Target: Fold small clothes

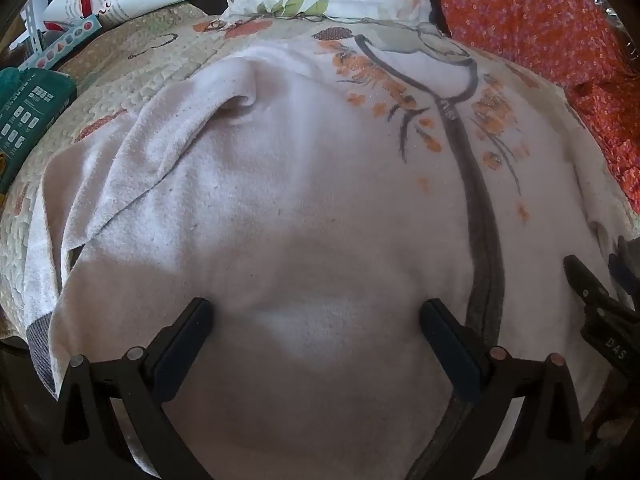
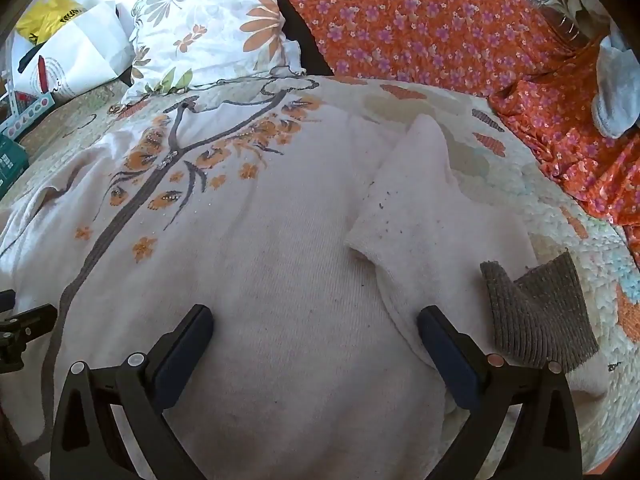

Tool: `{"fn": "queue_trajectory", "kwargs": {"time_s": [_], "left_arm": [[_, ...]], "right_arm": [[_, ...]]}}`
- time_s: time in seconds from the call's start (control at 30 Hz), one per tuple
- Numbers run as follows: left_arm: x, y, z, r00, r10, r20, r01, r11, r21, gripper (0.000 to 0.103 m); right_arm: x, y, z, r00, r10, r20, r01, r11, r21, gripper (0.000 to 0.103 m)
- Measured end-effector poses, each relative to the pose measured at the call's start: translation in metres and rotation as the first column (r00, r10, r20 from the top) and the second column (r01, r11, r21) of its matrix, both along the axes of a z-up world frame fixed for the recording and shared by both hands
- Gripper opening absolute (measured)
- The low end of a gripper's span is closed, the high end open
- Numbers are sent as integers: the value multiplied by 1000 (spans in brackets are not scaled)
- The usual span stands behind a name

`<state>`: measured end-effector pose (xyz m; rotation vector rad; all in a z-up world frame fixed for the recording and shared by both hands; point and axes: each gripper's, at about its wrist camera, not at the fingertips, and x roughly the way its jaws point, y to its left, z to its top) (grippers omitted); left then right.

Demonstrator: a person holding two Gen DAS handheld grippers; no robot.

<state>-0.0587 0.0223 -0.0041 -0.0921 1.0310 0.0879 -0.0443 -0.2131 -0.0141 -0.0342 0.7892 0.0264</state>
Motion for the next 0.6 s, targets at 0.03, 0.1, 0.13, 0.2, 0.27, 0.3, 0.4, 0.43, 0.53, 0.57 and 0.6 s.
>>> {"fn": "queue_trajectory", "kwargs": {"time_s": [0.03,0.1,0.13,0.2,0.27,0.3,0.4,0.43,0.53,0.57,0.6], "left_arm": [[0,0,0,1000,0,0,0,1000,0,103],[0,0,0,1000,-1,0,1,1000,0,103],[0,0,0,1000,-1,0,1,1000,0,103],[0,0,0,1000,-1,0,1,1000,0,103],[0,1,0,1000,-1,0,1,1000,0,103],[0,1,0,1000,-1,0,1,1000,0,103],[0,1,0,1000,-1,1,1,1000,0,103],[0,1,-1,1000,-1,1,1,1000,0,103],[0,1,-1,1000,-1,1,1,1000,0,103],[0,1,-1,1000,-1,2,1,1000,0,103],[0,1,-1,1000,-1,2,1,1000,0,103]], "right_arm": [[-1,2,0,1000,-1,1,1,1000,-1,103],[2,-2,1,1000,4,-9,-4,1000,2,103],[2,-1,1,1000,4,-9,-4,1000,2,103],[1,0,0,1000,4,-9,-4,1000,2,103],[0,0,0,1000,4,-9,-4,1000,2,103],[0,0,0,1000,4,-10,-4,1000,2,103],[0,0,-1,1000,2,-5,-2,1000,2,103],[0,0,-1,1000,3,-5,-3,1000,2,103],[-1,1,0,1000,2,-4,-2,1000,2,103],[-1,1,0,1000,2,-4,-2,1000,2,103],[0,1,0,1000,3,-5,-3,1000,2,103]]}}
